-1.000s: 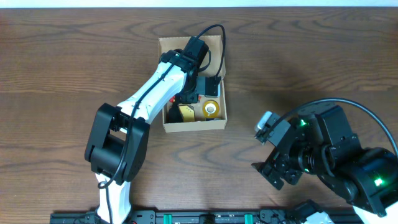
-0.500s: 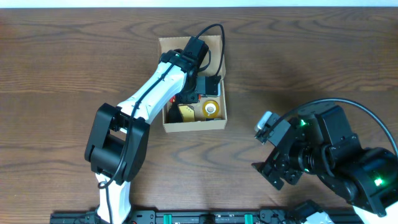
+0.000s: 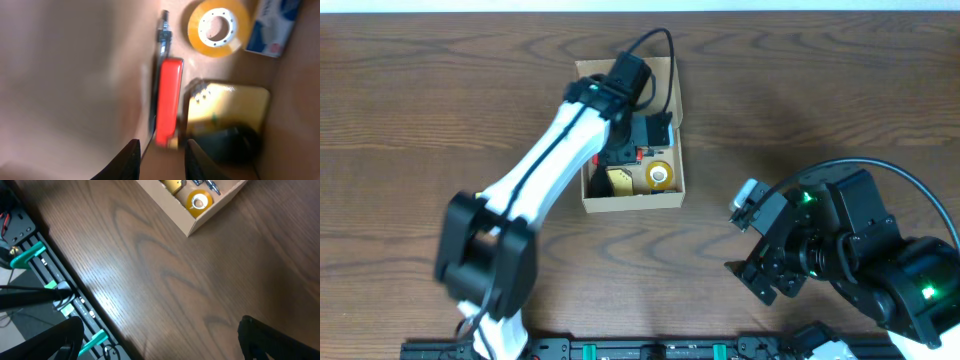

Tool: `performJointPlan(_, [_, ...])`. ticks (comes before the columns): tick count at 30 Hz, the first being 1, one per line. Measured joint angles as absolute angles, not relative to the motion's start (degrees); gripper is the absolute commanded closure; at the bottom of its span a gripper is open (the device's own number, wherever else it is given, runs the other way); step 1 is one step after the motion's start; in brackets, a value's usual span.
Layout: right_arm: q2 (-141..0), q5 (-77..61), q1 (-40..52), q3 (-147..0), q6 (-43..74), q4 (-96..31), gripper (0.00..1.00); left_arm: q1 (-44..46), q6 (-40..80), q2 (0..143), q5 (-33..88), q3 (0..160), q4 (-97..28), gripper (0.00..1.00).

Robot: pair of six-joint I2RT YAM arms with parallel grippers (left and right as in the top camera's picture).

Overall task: Pack container
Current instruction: 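Carry the pen into the box and release it, then withdraw the left gripper to the yellow highlighter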

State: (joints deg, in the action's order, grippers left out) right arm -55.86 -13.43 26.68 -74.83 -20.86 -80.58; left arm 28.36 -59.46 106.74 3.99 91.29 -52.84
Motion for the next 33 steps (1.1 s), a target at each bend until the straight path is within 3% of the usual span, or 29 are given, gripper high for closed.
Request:
performJointPlan(9, [-55.9, -13.4, 26.7, -74.8, -20.9, -80.6, 0.01, 28.4, -48.2, 88.2, -1.9, 91.3, -60.8, 0.70])
performJointPlan(21, [-55.9, -13.4, 26.7, -74.8, -20.9, -80.6, 0.01, 28.4, -8.1, 78.1, -10.0, 91.3, -71.0, 0.78])
performJointPlan(26, [-55.9, -13.4, 26.7, -74.8, -20.9, -80.6, 0.01, 28.4, 6.7, 78.2, -12.3, 91.3, -72.2, 0.92])
performJointPlan(33, [-55.9, -13.4, 26.7, -74.8, -20.9, -80.6, 0.01, 22.8, 30.5, 78.2, -18.1, 91.3, -74.4, 0.87])
